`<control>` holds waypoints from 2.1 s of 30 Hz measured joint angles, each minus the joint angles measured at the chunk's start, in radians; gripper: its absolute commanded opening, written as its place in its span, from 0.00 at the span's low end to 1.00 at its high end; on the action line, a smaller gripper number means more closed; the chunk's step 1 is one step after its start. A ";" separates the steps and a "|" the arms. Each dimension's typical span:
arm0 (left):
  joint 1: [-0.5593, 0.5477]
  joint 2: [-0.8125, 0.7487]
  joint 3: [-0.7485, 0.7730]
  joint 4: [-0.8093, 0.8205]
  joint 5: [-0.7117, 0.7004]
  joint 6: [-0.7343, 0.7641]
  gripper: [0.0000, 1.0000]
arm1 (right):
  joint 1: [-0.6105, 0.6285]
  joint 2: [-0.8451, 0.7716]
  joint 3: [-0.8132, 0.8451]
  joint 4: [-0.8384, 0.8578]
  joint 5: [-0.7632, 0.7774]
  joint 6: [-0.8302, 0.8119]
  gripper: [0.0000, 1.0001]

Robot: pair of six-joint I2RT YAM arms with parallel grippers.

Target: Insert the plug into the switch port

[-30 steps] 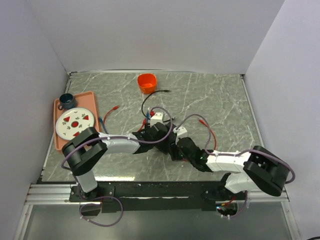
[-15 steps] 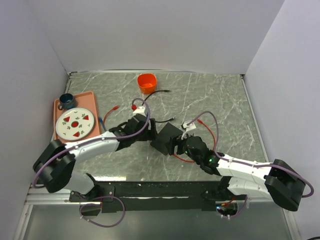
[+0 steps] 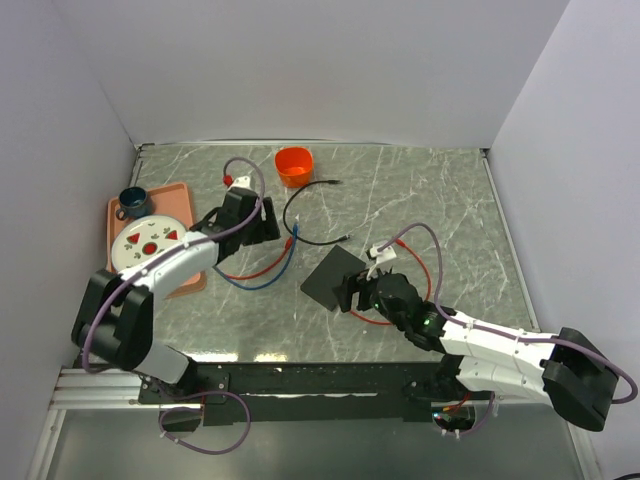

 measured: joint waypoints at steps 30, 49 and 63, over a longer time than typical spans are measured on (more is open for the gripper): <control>-0.097 0.541 0.426 -0.039 -0.027 0.152 0.51 | -0.002 -0.056 0.000 -0.089 0.043 0.010 0.93; -0.097 0.486 0.541 -0.129 -0.024 0.194 0.01 | -0.007 -0.092 0.001 -0.129 0.055 -0.008 0.93; -0.102 -0.261 0.553 0.076 0.284 0.125 0.01 | -0.007 -0.431 0.004 -0.229 0.009 -0.057 0.99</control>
